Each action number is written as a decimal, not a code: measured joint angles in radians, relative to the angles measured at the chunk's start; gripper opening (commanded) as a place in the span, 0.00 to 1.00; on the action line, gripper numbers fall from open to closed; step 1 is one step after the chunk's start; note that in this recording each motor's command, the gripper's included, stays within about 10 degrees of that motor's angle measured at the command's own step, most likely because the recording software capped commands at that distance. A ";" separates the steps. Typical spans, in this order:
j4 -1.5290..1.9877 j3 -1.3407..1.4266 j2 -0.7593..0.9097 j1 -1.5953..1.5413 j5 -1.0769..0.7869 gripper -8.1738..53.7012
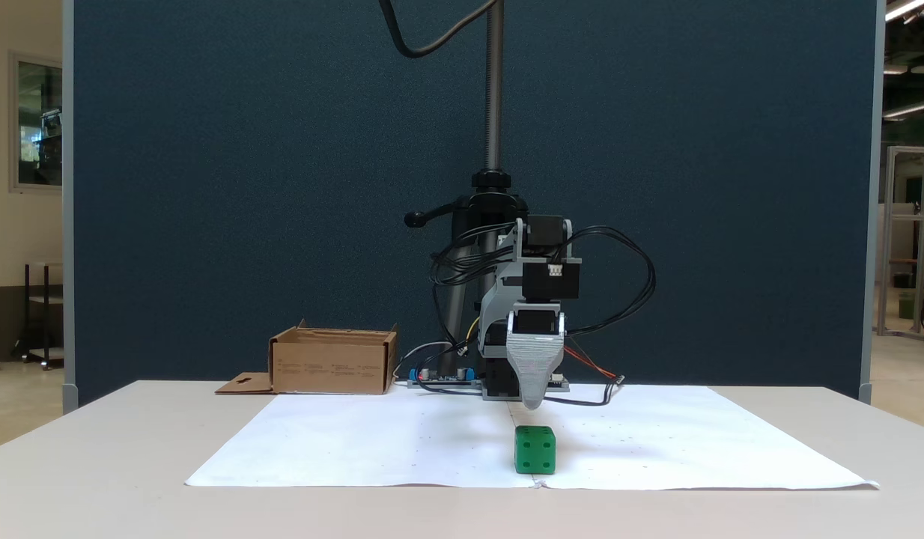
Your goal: Grasp a green dice and put it in the bin.
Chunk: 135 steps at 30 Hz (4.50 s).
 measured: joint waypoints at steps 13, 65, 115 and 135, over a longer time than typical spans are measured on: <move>-0.009 0.000 -0.018 0.000 -0.031 0.80; -0.078 -0.025 -0.196 0.017 -0.031 0.32; -0.003 0.221 0.476 1.065 -0.196 0.32; -0.140 0.387 0.479 1.746 -0.540 0.32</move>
